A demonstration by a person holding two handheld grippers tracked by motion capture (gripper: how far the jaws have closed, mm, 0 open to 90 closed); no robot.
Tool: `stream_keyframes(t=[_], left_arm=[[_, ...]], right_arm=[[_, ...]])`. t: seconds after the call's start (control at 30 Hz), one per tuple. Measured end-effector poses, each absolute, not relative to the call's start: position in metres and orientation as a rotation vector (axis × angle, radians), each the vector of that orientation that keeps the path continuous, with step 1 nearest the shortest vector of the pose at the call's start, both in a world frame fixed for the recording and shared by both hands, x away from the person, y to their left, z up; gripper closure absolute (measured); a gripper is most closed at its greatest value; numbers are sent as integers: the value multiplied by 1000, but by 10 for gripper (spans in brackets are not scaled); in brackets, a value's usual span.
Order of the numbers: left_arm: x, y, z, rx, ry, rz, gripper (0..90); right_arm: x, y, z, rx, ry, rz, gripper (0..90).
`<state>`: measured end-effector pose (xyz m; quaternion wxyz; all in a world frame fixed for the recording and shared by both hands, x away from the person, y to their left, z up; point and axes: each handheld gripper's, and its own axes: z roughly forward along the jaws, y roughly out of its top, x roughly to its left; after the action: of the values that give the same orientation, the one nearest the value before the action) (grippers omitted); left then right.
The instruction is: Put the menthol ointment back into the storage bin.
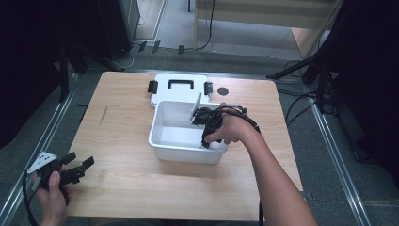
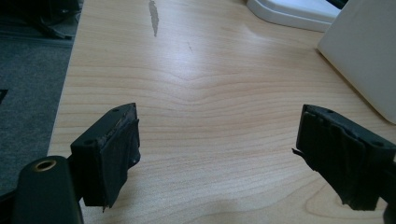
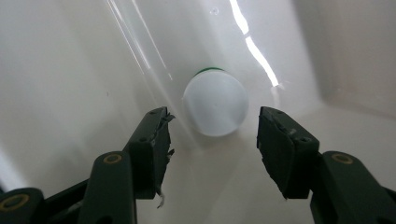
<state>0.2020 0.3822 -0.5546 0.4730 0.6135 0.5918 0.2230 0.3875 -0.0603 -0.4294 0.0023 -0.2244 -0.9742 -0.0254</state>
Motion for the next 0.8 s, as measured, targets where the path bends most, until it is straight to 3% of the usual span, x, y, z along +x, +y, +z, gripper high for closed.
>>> stream_keyframes(t=[0.8], left_arm=[[202, 382, -554, 1505, 1448, 547, 145]], right_arm=[[374, -101, -355, -813, -3104, -171, 433]])
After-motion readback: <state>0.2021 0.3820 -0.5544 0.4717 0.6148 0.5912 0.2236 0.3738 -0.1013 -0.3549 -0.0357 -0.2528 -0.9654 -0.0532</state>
